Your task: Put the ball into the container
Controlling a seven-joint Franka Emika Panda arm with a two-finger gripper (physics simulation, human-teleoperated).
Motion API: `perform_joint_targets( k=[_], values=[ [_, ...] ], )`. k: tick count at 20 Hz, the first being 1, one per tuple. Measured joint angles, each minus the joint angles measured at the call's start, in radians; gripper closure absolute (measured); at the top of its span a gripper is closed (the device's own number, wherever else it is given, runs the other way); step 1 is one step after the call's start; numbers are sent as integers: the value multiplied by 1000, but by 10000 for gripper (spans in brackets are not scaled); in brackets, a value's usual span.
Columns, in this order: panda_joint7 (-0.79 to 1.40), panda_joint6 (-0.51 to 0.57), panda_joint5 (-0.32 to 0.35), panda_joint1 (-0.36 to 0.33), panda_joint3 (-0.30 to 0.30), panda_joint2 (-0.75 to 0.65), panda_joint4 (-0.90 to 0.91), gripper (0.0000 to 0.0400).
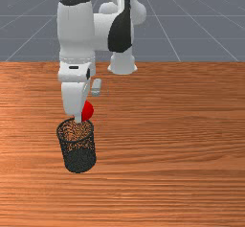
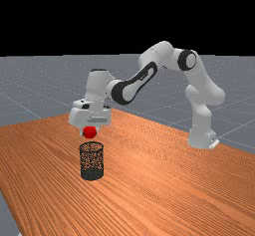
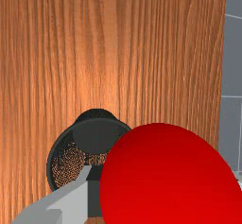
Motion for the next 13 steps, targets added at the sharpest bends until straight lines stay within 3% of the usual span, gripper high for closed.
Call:
perform_joint_targets(
  k=[2,5,6,10,11,13],
  values=[
    [-48,-67,13,-53,-6,39,74,120],
    [-48,-18,13,-65,-12,87,71,120],
    [-73,49,44,-83,10,94,35,120],
    [-14,87,15,-32,-5,66,-44,120],
    [-14,92,14,-31,-6,50,-70,68],
    [-24,106,16,-34,-3,37,-92,25]
  ],
)
